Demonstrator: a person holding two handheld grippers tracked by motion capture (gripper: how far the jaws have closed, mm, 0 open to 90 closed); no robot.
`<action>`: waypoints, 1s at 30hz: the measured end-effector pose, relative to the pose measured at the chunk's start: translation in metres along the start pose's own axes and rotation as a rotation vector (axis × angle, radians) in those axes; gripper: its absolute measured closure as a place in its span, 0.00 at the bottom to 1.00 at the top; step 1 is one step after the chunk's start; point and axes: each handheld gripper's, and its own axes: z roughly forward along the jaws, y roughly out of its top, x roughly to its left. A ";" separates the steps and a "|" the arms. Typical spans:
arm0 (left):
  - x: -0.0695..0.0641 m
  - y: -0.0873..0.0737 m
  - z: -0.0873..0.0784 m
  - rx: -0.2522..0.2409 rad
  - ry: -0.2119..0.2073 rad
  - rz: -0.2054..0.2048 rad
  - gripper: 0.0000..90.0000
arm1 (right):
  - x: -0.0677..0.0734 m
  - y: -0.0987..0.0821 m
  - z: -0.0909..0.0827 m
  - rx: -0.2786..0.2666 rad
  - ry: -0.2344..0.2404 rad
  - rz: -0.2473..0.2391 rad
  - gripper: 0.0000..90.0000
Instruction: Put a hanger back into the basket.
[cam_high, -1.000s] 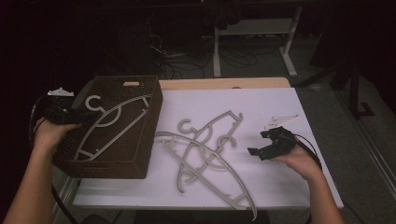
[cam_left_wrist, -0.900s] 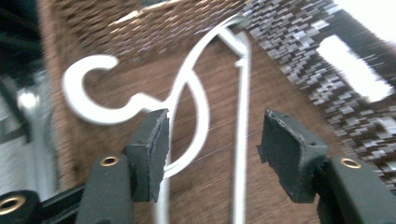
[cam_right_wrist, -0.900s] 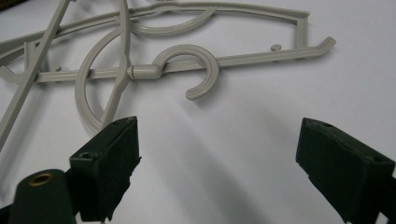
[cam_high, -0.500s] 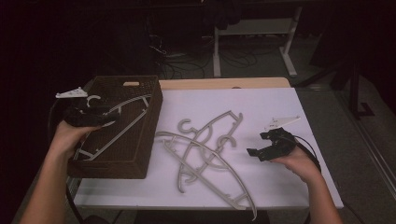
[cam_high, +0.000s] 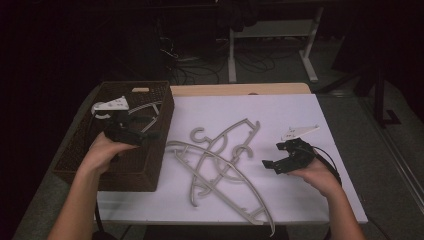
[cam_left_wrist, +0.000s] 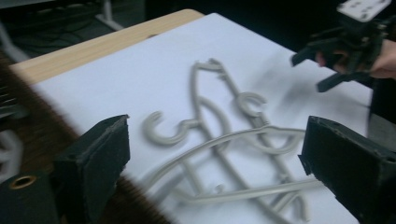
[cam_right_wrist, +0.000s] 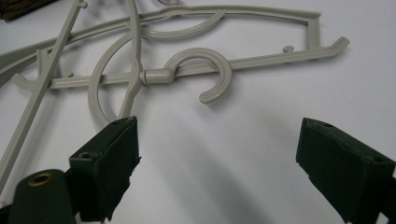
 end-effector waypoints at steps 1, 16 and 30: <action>-0.003 0.000 0.004 0.001 -0.009 0.004 0.06 | 0.000 0.000 0.000 -0.003 0.000 0.003 0.14; -0.040 -0.002 0.045 0.011 -0.102 0.040 0.00 | 0.028 -0.003 0.015 0.023 0.016 0.010 0.15; -0.069 -0.008 0.078 0.027 -0.138 0.056 0.00 | 0.057 -0.016 0.037 0.101 0.070 0.014 0.27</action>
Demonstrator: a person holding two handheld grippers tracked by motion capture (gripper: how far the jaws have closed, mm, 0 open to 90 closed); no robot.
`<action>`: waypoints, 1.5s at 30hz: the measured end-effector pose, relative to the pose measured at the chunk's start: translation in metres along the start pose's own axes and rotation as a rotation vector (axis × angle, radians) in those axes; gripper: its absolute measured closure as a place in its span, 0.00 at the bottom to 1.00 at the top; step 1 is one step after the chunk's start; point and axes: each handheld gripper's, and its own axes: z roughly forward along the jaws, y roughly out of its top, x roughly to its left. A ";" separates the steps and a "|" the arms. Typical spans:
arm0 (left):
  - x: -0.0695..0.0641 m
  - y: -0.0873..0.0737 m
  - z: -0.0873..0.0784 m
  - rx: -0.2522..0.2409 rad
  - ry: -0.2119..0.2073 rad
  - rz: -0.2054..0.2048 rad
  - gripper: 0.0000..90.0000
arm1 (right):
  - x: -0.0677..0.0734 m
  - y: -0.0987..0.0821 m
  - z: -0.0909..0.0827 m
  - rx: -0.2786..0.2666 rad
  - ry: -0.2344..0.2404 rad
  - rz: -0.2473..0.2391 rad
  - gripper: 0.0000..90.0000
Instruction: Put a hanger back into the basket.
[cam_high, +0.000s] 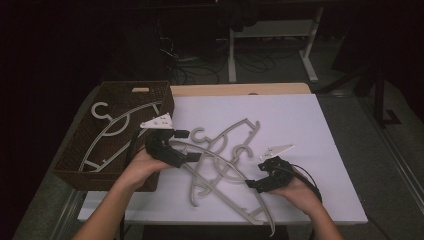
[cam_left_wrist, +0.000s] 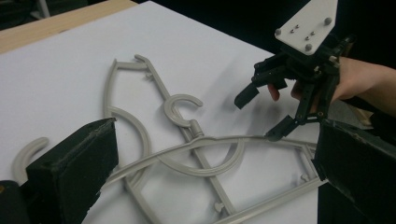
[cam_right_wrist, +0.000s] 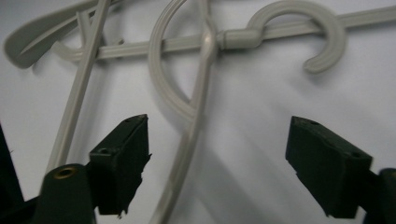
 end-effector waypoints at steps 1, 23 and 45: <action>-0.002 -0.001 0.004 0.011 0.000 0.006 0.00 | 0.002 0.000 0.001 0.011 0.008 -0.006 0.29; -0.002 -0.028 0.036 0.046 0.008 -0.033 0.00 | 0.010 0.006 0.015 0.124 -0.044 -0.089 0.86; 0.002 -0.027 0.046 0.097 0.035 0.010 0.00 | -0.049 -0.009 -0.021 0.108 -0.094 -0.097 0.90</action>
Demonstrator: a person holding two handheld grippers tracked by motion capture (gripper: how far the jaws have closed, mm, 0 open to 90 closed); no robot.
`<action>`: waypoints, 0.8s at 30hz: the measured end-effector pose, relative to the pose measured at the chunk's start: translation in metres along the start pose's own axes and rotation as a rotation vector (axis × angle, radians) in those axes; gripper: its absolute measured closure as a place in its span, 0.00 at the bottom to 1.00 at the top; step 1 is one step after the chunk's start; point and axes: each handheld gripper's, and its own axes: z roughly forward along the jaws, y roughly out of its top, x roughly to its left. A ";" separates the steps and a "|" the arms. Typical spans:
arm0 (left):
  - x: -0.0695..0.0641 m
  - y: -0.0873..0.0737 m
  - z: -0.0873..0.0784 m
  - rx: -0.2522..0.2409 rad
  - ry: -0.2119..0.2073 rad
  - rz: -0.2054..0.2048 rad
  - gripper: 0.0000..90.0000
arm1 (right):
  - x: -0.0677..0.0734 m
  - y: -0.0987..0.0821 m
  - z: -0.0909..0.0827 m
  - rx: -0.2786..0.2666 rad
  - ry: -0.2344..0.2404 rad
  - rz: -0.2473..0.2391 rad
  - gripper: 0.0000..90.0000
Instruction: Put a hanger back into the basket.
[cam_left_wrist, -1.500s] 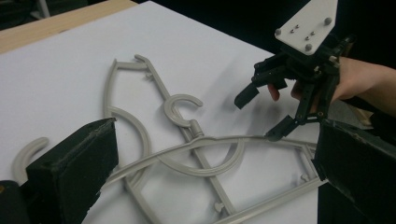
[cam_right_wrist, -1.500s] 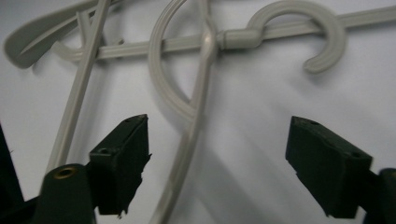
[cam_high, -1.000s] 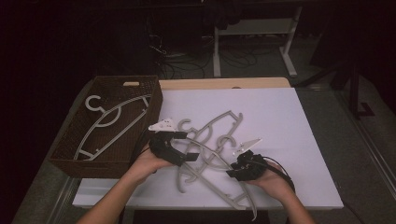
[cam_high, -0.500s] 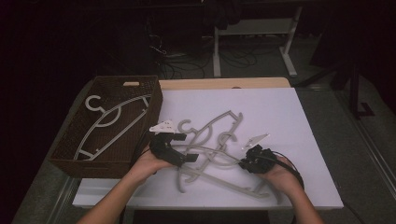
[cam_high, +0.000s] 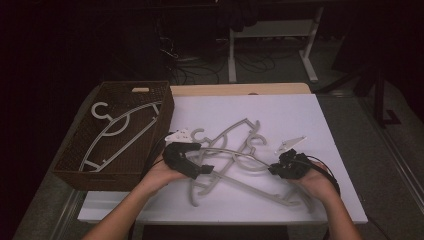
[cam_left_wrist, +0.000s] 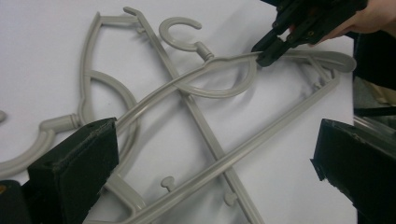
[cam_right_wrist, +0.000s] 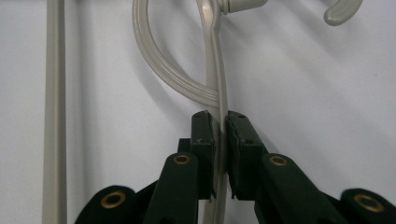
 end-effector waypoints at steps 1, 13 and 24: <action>0.001 0.001 0.000 0.002 0.004 0.009 0.02 | 0.000 0.000 -0.001 -0.003 0.007 0.003 0.90; 0.004 0.031 0.017 0.120 0.019 0.126 0.16 | 0.002 0.010 -0.015 -0.053 0.059 -0.034 0.90; 0.006 0.039 0.033 0.287 0.003 0.205 0.43 | 0.009 0.022 -0.020 -0.051 0.113 -0.106 0.90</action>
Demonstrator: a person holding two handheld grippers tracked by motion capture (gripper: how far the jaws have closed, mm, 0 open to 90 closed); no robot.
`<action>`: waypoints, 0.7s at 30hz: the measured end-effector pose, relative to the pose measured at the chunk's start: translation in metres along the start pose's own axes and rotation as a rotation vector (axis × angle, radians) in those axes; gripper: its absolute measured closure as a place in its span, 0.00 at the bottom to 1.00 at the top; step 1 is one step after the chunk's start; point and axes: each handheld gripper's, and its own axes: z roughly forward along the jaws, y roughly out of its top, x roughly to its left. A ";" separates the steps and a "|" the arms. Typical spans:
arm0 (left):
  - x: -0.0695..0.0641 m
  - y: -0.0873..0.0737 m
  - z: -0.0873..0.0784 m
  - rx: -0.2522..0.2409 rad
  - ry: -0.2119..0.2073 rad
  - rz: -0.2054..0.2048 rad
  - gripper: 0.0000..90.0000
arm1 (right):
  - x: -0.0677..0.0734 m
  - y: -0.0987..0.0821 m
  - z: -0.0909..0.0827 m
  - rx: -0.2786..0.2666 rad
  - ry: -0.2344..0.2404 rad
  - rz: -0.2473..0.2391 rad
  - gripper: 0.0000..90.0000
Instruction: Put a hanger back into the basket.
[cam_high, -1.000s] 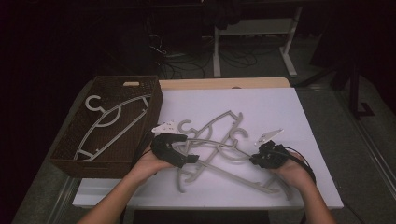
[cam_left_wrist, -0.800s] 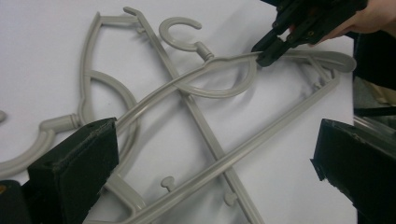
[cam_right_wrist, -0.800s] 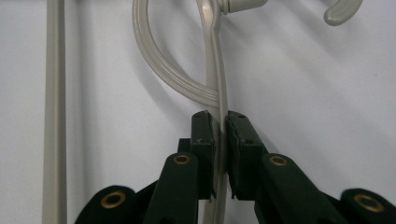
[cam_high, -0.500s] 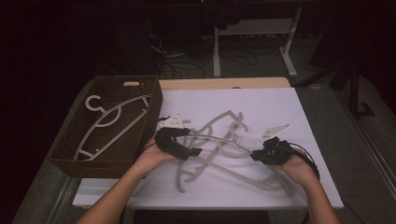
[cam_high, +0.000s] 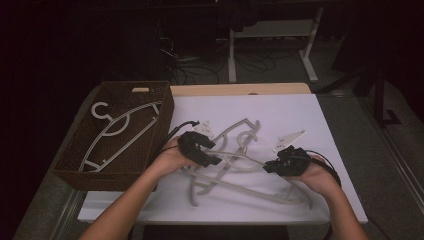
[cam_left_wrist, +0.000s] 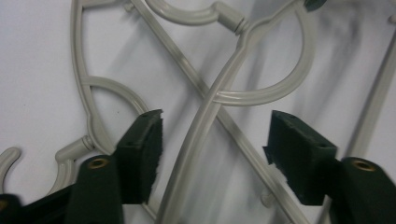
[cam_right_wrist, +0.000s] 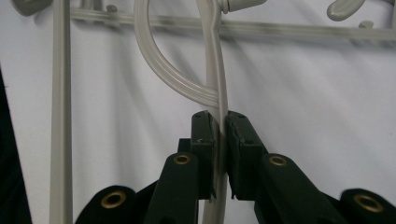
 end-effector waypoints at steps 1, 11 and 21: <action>0.000 0.000 0.000 0.005 0.001 0.003 0.47 | 0.001 0.002 -0.001 0.000 0.006 -0.004 0.90; 0.000 -0.002 0.002 0.062 0.019 0.022 0.77 | 0.004 0.016 0.000 0.022 0.021 -0.056 0.90; -0.004 -0.004 0.003 0.085 0.014 0.061 0.82 | 0.004 0.020 -0.001 0.036 0.036 -0.080 0.90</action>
